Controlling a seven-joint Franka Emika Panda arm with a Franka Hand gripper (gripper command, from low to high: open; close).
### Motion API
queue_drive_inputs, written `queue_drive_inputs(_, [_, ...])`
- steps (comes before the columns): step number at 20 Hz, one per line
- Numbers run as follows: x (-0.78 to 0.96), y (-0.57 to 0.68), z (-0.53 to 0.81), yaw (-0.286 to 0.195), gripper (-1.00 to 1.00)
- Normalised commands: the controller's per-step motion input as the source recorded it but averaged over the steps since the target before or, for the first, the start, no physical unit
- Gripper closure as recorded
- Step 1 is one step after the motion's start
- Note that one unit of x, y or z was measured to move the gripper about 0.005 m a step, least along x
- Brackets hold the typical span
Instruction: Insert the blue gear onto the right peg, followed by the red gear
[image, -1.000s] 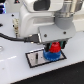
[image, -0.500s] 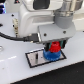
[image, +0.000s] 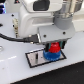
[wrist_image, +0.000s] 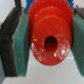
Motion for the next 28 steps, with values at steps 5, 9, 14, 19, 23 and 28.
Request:
queue_drive_inputs(5, [0.05, -0.07, -0.21, 0.000, 1.00])
queue_drive_inputs(9, [0.24, -0.05, 0.00, 0.000, 1.00])
queue_drive_inputs(14, [0.11, -0.04, -0.25, 0.000, 1.00])
queue_drive_inputs(19, [0.16, -0.07, -0.13, 0.000, 1.00])
queue_drive_inputs(23, [0.27, -0.07, 0.01, 0.000, 1.00])
queue_drive_inputs(28, [0.13, -0.01, 0.36, 0.000, 1.00])
